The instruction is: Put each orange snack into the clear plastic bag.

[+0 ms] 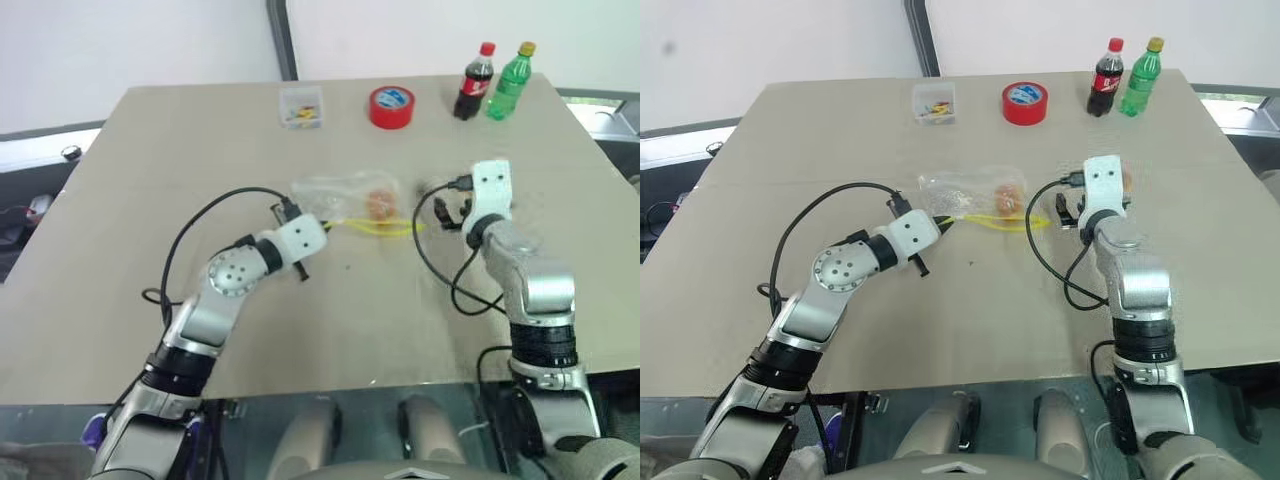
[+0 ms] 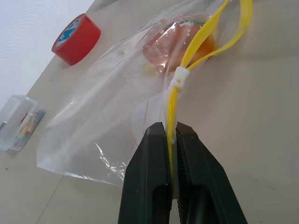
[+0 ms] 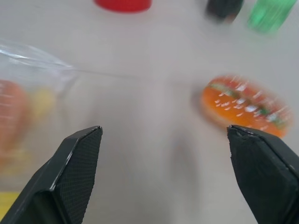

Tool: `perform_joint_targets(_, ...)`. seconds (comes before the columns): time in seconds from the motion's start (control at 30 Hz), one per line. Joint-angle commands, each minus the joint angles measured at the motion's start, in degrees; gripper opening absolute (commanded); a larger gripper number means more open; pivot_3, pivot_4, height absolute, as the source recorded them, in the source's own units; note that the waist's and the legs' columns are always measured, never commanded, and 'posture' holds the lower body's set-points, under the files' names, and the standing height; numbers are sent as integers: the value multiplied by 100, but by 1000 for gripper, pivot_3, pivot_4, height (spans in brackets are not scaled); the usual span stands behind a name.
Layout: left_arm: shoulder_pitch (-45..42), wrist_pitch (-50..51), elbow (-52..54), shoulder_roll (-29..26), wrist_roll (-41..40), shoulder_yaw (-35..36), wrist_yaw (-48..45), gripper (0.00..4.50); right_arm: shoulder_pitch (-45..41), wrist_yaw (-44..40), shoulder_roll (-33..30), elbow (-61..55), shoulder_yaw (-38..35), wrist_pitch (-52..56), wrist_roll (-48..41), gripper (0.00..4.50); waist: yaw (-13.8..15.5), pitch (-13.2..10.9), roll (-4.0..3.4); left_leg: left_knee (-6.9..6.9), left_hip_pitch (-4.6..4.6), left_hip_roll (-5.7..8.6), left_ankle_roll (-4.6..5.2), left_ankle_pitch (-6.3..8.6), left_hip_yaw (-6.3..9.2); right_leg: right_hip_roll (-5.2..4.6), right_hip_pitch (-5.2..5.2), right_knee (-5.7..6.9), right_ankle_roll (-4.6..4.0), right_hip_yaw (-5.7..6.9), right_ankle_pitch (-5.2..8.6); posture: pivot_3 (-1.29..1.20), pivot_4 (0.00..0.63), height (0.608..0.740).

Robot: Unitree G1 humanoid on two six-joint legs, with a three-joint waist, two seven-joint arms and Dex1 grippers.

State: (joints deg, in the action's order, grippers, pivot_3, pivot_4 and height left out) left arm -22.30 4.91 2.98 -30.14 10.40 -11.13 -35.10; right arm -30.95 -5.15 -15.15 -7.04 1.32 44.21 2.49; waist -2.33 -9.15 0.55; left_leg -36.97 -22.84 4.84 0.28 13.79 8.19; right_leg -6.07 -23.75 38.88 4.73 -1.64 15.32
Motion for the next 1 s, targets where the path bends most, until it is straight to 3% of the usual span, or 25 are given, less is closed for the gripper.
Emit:
perform_joint_targets(0.03, 3, -4, 280, -51, 38, 110, 66, 0, -63, -231, -490, 636, 548, -1484, 555, 4446, -6, 0, 1, 0, 0, 0, 0, 0, -1, 0, 0, 0, 0, 0, 0, 0, 150, 740)
perform_joint_targets(0.23, 60, 67, 389, -29, 60, 103, 94, 0, -1090, 136, -643, 3458, 508, -3536, 823, 4446, -29, -2, 2, 0, 7, -3, -1, -1, -10, 4, 0, 4, -1, -6, -1, 0, 150, 740)
perform_joint_targets(0.47, 234, 294, 704, -86, 78, 217, 108, 0, -2292, 476, -772, 6572, 248, -5099, 813, 4446, -21, -3, 3, 8, 4, -6, -2, -1, -11, 4, 0, -7, -1, -11, 0, 0, 150, 740)
perform_joint_targets(0.63, 408, 481, 961, -140, 114, 313, 135, 0, -2646, -266, -863, 7539, -408, -5361, 143, 4446, -23, -3, 4, 10, 3, -6, -2, -1, -12, 3, 0, -9, -1, -13, 0, 0, 150, 740)
perform_joint_targets(0.83, 495, 613, 1118, -172, 122, 375, 173, 0, -2805, -876, -959, 7904, -957, -5362, -321, 4446, -40, -3, 3, 9, 6, -7, -1, -1, -14, 5, 1, -4, -1, -15, 0, 0, 150, 740)
perform_joint_targets(1.0, 518, 687, 1192, -163, 130, 386, 211, 0, -2806, -1320, -951, 7903, -1140, -5514, -468, 2442, -55, -3, 3, 9, 5, -7, -1, -1, -16, 4, 0, -5, -1, -18, -1, 0, 150, 740)
